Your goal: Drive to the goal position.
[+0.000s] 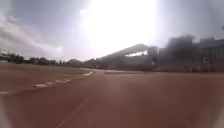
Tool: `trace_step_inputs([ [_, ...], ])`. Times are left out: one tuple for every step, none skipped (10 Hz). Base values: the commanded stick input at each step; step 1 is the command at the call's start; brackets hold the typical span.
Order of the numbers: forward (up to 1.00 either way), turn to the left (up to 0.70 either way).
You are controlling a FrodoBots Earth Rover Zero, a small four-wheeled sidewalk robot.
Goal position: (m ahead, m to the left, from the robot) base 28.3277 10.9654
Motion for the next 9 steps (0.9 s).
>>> trace_step_inputs([
  [0.70, 0.00],
  [0.70, 0.00],
  [0.70, 0.00],
  [0.70, 0.00],
  [0.70, 0.00],
  [0.70, 0.00],
  [0.70, 0.00],
  [0.70, 0.00],
  [0.70, 0.00],
])
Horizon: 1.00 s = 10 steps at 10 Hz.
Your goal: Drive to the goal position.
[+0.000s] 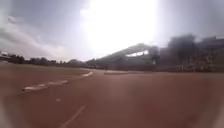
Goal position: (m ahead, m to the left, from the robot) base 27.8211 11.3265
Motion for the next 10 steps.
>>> trace_step_inputs([
  [0.70, 0.00],
  [0.70, 0.00],
  [0.70, 0.00],
  [0.70, 0.00],
  [0.69, 0.00],
  [0.66, 0.00],
  [0.63, 0.00],
  [0.43, 0.00],
  [0.40, 0.00],
  [0.38, 0.00],
])
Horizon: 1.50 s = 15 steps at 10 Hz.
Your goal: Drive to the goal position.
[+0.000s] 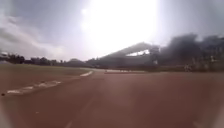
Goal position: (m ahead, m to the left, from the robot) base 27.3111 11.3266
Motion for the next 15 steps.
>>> trace_step_inputs([
  [0.39, 0.00],
  [0.25, 0.00],
  [0.22, 0.00],
  [0.19, 0.00],
  [0.00, 0.00],
  [0.00, 0.00],
  [0.00, 0.00],
  [0.00, 0.00],
  [0.00, 0.00],
  [0.00, 0.00],
  [0.00, 0.00],
  [0.00, 0.06],
  [0.00, 0.14],
  [0.00, 0.70],
  [0.00, 0.70],
])
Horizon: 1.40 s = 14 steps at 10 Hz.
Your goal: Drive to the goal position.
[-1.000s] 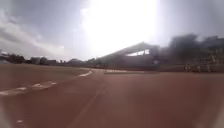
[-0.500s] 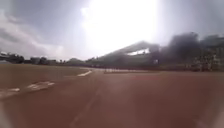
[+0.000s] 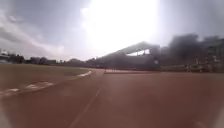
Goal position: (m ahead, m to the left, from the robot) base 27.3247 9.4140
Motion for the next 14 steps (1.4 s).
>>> trace_step_inputs([
  [0.00, 0.00],
  [0.00, 0.00],
  [0.00, 0.00],
  [0.00, 0.00],
  [0.00, 0.00],
  [0.00, 0.00],
  [0.00, 0.00],
  [0.00, 0.00],
  [0.00, 0.00],
  [0.04, 0.00],
  [0.04, 0.00],
  [0.05, 0.00],
  [0.11, 0.00],
  [0.16, 0.00],
])
